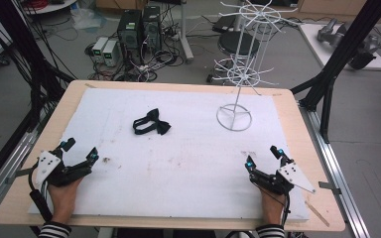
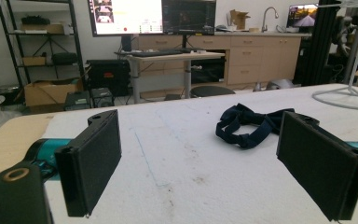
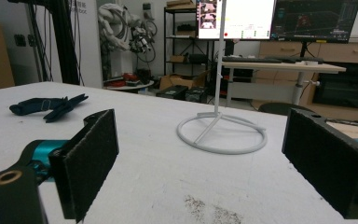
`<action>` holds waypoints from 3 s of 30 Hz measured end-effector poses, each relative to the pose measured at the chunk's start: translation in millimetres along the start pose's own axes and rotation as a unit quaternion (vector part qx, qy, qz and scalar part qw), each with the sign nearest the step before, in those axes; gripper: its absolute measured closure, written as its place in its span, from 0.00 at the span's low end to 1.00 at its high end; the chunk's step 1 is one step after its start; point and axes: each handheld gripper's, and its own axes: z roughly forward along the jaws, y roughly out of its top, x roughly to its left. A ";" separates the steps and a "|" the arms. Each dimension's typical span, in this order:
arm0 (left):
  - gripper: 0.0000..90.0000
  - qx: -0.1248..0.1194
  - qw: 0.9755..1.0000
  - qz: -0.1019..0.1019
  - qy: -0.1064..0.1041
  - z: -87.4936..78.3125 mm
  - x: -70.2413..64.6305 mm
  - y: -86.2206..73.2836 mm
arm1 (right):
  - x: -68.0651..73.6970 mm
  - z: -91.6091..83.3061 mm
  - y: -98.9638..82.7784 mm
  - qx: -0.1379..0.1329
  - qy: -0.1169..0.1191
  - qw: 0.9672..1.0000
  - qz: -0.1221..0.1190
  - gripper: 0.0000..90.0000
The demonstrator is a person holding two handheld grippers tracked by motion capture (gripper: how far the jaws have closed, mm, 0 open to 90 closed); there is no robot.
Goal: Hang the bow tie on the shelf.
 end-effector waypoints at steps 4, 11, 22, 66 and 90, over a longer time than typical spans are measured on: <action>0.16 0.002 1.000 -0.002 0.000 0.4 -0.1 0.1 | 0.1 -0.1 0.0 -0.001 0.001 1.000 0.000 0.11; 0.16 0.002 1.000 -0.001 0.001 0.5 -0.3 0.2 | -0.8 -0.1 -0.2 -0.005 0.000 1.000 -0.004 0.11; 0.16 0.000 1.000 -0.005 0.002 0.2 0.3 0.1 | 0.2 -0.6 -0.2 -0.003 -0.002 1.000 -0.002 0.11; 0.16 0.092 0.991 0.013 -0.098 69.3 -4.8 68.4 | -0.5 -0.9 -0.3 -0.007 -0.001 1.000 -0.002 0.11; 0.18 0.225 0.955 0.062 -0.184 153.4 -36.6 69.7 | -0.7 -0.8 -0.3 -0.007 -0.001 1.000 0.001 0.11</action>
